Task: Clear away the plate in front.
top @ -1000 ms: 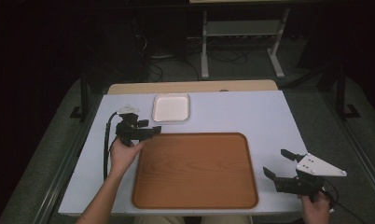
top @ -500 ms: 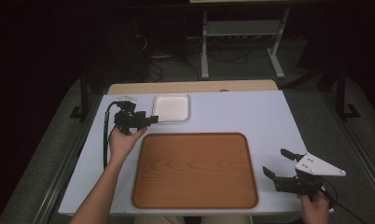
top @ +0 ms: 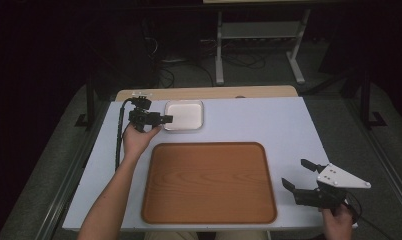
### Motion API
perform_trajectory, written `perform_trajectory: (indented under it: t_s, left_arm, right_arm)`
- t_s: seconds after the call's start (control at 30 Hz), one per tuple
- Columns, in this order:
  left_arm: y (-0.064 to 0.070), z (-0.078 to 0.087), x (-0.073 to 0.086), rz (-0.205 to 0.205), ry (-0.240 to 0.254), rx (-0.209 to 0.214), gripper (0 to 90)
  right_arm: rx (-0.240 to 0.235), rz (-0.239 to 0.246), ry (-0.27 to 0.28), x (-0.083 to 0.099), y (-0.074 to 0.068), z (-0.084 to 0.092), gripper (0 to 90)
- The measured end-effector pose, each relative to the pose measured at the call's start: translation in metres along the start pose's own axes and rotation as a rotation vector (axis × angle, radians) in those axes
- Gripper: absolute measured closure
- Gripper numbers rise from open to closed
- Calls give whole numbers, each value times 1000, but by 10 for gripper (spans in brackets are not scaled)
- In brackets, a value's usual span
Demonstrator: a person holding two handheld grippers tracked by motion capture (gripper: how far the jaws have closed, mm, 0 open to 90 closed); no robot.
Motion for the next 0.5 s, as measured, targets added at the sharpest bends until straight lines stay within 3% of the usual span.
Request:
perform_trajectory:
  t_s: [0.3,0.47,0.5]
  left_arm:
    - [-9,-21,-17,25,-44,-38,351]
    - [-22,-36,-15,91,-62,-55,343]
    - [-28,-40,-12,114,-74,-74,344]
  right_arm:
    - [-3,0,3,0,0,0,130]
    - [-9,-2,9,0,0,1,130]
    - [-9,-2,11,0,-1,1,130]
Point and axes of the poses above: each handheld gripper's, and its own axes: z roughly backward along the jaws, x roughly out of its underside, y roughly to its right, the point moved 3 cm from there along -z, roughly forward along the jaws, and after that the axes turned 4 degrees about y, right-handed, at the moved point
